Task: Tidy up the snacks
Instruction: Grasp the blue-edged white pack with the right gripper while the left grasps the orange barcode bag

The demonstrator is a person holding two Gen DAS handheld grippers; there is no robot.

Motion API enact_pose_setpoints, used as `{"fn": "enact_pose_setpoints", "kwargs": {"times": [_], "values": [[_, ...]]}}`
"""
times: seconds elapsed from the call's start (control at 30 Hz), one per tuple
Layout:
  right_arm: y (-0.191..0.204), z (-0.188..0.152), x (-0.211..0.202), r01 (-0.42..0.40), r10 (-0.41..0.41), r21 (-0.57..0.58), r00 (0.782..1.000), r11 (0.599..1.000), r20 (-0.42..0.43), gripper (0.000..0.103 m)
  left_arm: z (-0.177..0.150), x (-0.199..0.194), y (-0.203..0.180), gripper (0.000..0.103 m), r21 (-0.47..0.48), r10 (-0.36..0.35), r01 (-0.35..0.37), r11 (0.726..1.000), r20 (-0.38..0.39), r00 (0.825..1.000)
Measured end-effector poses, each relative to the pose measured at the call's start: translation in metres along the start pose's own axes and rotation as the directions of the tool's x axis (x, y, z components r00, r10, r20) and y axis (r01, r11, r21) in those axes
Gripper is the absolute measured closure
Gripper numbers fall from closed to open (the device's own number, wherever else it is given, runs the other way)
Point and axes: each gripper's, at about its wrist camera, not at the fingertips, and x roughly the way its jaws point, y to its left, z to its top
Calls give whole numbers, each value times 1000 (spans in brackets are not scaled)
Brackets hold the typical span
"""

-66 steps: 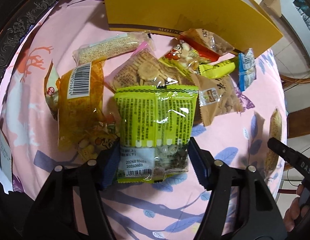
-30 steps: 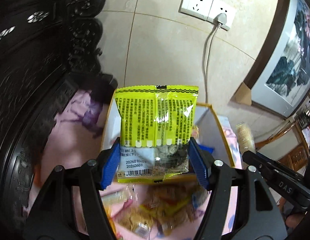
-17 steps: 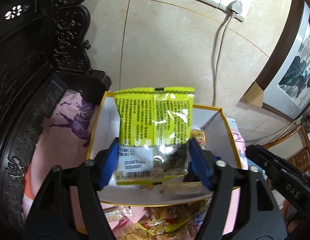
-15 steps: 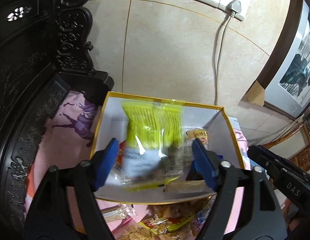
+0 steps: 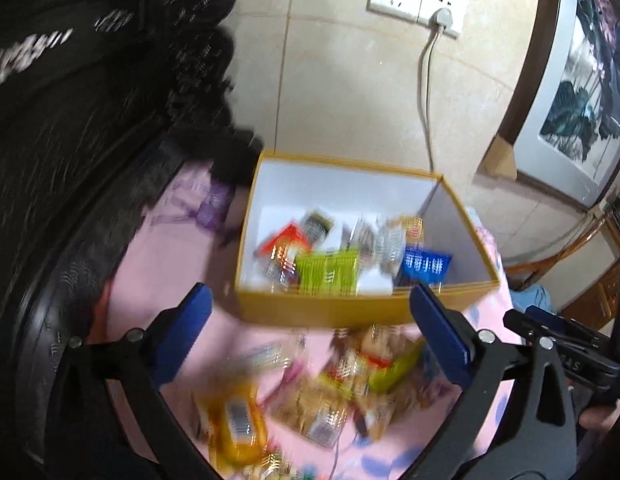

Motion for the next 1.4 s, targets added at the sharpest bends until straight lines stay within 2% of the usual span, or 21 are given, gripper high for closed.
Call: {"fn": "enact_pose_setpoints", "kwargs": {"times": [0.07, 0.13, 0.17, 0.23, 0.27, 0.33, 0.4, 0.5, 0.6, 0.7, 0.93, 1.17, 1.27, 1.33, 1.37, 1.4], "values": [[-6, -24, 12, -28, 28, 5, 998, 1000, -60, 41, -28, -4, 9, 2, -25, -3, 2, 1000, -42, 999], [-13, -46, 23, -23, 25, 24, 993, 999, -112, 41, -55, -7, 14, 2, -39, 0, -4, 999, -87, 996], [-16, -56, 25, -36, 39, 30, 993, 999, -113, 41, -64, -9, 16, 2, -43, 6, -11, 999, -102, 995], [-22, -73, 25, -12, 15, 34, 996, 999, -87, 41, -84, -14, 18, 2, -51, 12, -19, 999, -132, 991], [-23, -79, 25, -8, 10, 32, 997, 999, -77, 38, -95, -17, 18, 2, -58, 13, -21, 998, -146, 989], [-25, -84, 28, -38, 39, 31, 998, 999, -49, 37, -107, -20, 19, 2, -70, 18, -30, 997, -166, 986], [-25, -81, 33, -43, 42, -3, 998, 999, -35, 36, -114, -21, 19, 2, -86, 5, -21, 996, -188, 982], [-19, -69, 45, -54, 51, -119, 998, 991, -26, 36, -117, -26, 19, 2, -90, 3, -20, 996, -183, 983], [-11, -56, 62, -11, 8, -260, 1000, 966, -12, 36, -121, -33, 23, 2, -116, -9, -11, 993, -167, 986], [-3, -42, 93, 33, -72, -390, 994, 920, -88, 36, -127, -38, 30, 2, -159, -8, -19, 987, -168, 986], [4, -37, 113, -28, -24, -524, 995, 851, -92, 36, -142, -44, 46, 2, -253, -15, -40, 967, -213, 977], [7, -33, 130, -34, -32, -582, 994, 812, -103, 36, -152, -48, 52, 2, -244, 61, -128, 961, -261, 963], [5, -35, 131, -38, -28, -595, 995, 803, -100, 36, -155, -47, 55, 2, -251, 71, -144, 957, -277, 958], [2, -36, 131, -4, -53, -600, 996, 800, -78, 49, -156, -44, 56, 2, -249, 72, -148, 957, -291, 954], [-1, -35, 130, 7, -61, -592, 996, 806, -71, 64, -156, -41, 56, 2, -244, 74, -151, 958, -300, 951], [-8, -31, 128, -3, -50, -560, 996, 829, -79, 75, -156, -38, 56, 2, -239, 77, -155, 958, -305, 949]]}}
